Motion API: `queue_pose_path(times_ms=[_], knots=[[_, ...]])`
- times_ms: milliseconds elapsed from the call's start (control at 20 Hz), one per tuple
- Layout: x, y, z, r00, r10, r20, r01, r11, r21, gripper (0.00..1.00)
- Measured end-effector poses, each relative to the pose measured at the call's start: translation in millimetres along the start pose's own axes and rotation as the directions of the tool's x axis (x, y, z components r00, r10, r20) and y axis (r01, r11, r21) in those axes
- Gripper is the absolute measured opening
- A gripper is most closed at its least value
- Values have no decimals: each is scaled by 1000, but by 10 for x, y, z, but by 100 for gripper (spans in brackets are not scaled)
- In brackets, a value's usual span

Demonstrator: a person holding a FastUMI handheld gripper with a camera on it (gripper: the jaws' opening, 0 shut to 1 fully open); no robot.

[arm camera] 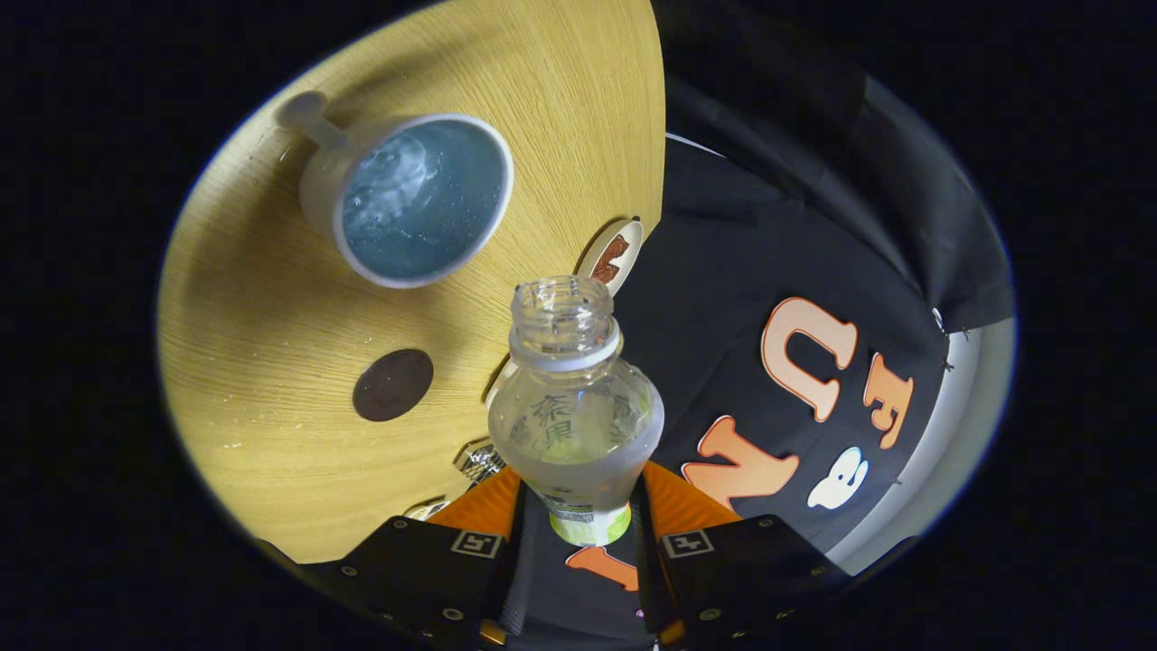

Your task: Take the bottle from table, then pour the juice into the cup, finally place the bottle on the coaster

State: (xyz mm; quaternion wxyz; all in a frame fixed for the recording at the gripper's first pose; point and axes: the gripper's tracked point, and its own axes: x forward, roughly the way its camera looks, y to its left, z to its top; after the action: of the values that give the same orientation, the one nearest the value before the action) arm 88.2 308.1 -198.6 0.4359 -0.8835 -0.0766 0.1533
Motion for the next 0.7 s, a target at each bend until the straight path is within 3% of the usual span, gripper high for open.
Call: queue_pose_path(times_ms=[250, 550, 700], knots=[[-64, 283, -2, 996, 84, 13, -85, 979, 187, 49], [-156, 468, -26, 988, 144, 51, -152, 896, 418, 50], [-192, 463, -79, 986, 151, 69, -164, 830, 533, 50]])
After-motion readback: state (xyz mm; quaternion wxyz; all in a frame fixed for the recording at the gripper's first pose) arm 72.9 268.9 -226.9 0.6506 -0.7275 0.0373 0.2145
